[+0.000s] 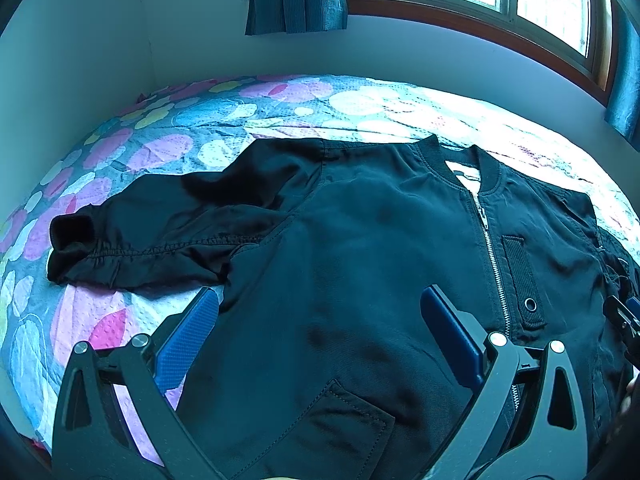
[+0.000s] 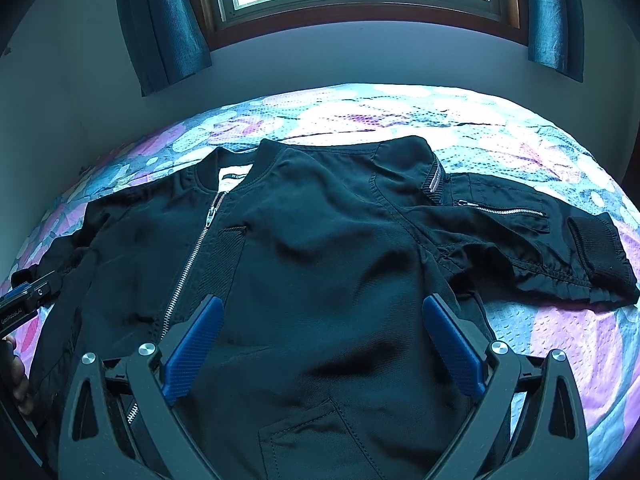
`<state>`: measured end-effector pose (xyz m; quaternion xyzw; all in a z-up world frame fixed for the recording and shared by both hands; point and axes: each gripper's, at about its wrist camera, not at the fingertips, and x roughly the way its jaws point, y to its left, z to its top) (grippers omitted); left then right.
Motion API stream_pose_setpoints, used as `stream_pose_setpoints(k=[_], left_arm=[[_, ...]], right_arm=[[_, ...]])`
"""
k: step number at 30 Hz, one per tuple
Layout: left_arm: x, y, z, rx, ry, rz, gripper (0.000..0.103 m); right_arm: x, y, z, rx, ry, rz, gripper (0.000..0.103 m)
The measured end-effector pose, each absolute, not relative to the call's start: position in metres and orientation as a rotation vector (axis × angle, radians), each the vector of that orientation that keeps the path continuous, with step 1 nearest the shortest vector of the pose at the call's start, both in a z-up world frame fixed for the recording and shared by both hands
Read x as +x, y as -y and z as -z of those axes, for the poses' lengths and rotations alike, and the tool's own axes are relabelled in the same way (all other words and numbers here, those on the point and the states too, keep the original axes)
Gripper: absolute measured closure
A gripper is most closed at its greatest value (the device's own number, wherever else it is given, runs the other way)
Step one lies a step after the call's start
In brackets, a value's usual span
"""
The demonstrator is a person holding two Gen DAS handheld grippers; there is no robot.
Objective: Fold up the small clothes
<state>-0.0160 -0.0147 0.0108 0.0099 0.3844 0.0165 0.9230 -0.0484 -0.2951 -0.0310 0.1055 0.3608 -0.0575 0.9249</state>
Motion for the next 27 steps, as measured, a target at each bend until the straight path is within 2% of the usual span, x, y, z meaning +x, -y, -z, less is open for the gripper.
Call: stream_pose_setpoints(k=[20, 27], left_arm=[[-0.017, 0.013, -0.009, 0.02, -0.793, -0.04, 0.002], [-0.014, 0.008, -0.007, 0.01, -0.804, -0.039, 0.002]], right_arm=[[-0.048, 0.295, 0.03, 0.235, -0.737, 0.103, 0.004], [-0.059, 0.354, 0.009, 0.354, -0.678, 0.173, 0.004]])
